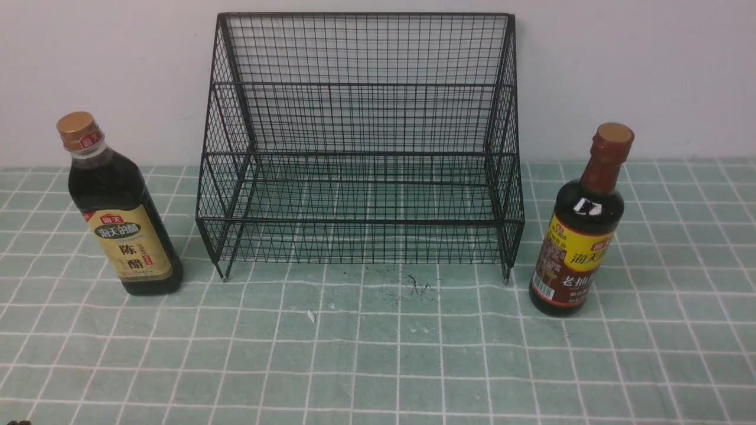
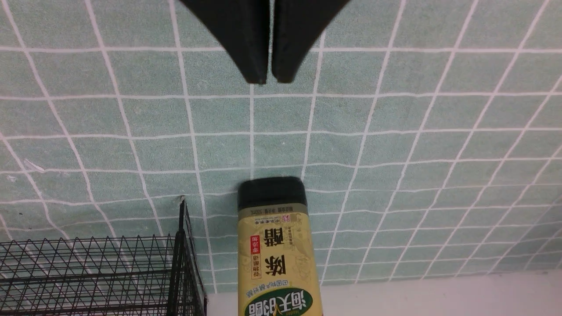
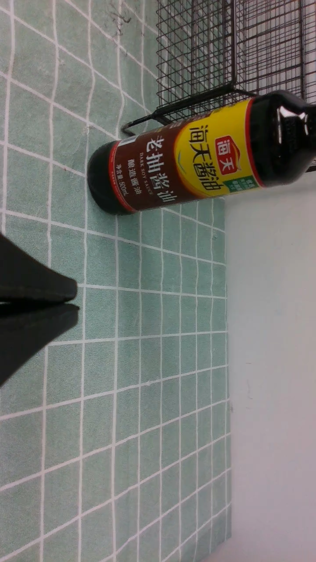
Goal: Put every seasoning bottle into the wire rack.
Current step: Use the right arm to grab the condiment bottle closest to it
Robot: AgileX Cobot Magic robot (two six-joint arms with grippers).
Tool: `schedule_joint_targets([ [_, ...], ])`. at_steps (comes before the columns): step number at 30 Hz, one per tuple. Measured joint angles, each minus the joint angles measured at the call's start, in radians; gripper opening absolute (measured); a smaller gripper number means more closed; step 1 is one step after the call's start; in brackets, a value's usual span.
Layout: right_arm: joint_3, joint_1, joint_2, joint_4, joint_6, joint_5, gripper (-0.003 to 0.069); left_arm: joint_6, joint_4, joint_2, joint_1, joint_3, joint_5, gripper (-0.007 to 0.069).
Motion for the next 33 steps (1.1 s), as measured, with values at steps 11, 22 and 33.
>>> schedule_joint_targets([
  [11, 0.0, 0.0, 0.0, 0.0, 0.0, 0.0, -0.0015, 0.0, 0.0, 0.0, 0.0, 0.0, 0.0, -0.0006],
  [22, 0.0, 0.0, 0.0, 0.0, 0.0, 0.0, -0.0015, 0.0, 0.0, 0.0, 0.0, 0.0, 0.0, -0.0006],
  [33, 0.0, 0.0, 0.0, 0.006, 0.003, -0.016, -0.0015, 0.0, 0.0, 0.0, 0.0, 0.0, 0.0, -0.0006],
])
